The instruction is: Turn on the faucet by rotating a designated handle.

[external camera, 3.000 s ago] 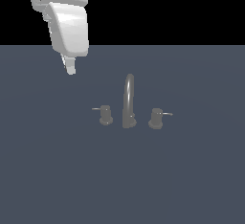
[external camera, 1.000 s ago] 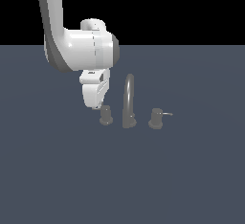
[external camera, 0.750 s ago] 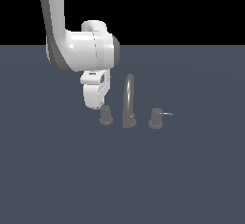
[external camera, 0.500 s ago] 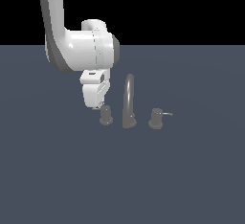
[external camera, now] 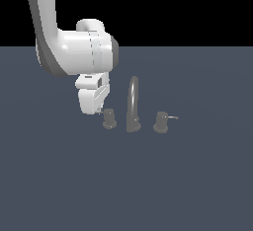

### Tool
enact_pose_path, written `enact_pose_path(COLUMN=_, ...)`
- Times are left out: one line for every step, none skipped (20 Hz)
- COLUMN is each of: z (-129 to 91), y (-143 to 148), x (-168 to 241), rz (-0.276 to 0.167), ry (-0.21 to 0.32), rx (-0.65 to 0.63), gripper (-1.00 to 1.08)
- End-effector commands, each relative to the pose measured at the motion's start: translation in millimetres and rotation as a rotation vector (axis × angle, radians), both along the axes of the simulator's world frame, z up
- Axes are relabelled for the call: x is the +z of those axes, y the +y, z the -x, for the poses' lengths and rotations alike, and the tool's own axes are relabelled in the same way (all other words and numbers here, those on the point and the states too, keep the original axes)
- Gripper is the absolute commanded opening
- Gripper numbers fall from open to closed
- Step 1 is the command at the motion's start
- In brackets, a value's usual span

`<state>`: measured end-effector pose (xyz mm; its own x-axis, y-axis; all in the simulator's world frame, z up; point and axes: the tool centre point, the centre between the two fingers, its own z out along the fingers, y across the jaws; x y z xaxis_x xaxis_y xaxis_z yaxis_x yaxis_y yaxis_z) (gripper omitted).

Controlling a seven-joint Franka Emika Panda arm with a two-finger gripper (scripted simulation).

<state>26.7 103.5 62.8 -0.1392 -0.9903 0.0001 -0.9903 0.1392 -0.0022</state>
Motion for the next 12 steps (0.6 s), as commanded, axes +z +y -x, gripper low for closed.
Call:
enact_pose_path(z=10, y=8, x=0, rz=0.000, ry=0.002, rx=0.002, gripper=-1.00)
enact_pose_path(z=10, y=8, x=0, rz=0.000, ry=0.002, rx=0.002, gripper=-1.00)
enact_pose_path(z=2, y=1, x=0, rz=0.000, ry=-0.006, rx=-0.006, gripper=-1.00)
enact_pose_path(z=5, y=1, x=0, rz=0.000, ry=-0.005, rx=-0.005, gripper=-1.00)
enact_pose_path(z=9, y=1, x=0, rz=0.000, ry=-0.005, rx=-0.005, gripper=-1.00)
enact_pose_path(z=12, y=1, x=0, rz=0.000, ry=-0.004, rx=-0.004, gripper=-1.00)
enact_pose_path(z=15, y=2, x=0, rz=0.000, ry=-0.004, rx=-0.003, gripper=-1.00)
enact_pose_path(z=19, y=1, x=0, rz=0.000, ry=-0.004, rx=-0.003, gripper=-1.00)
enact_pose_path(z=22, y=2, x=0, rz=0.000, ry=-0.003, rx=-0.002, gripper=-1.00)
enact_pose_path(z=26, y=2, x=0, rz=0.000, ry=-0.002, rx=-0.002, gripper=-1.00)
enact_pose_path(z=29, y=2, x=0, rz=0.000, ry=-0.001, rx=-0.001, gripper=-1.00)
enact_pose_path(z=33, y=2, x=0, rz=0.000, ry=-0.001, rx=-0.001, gripper=-1.00)
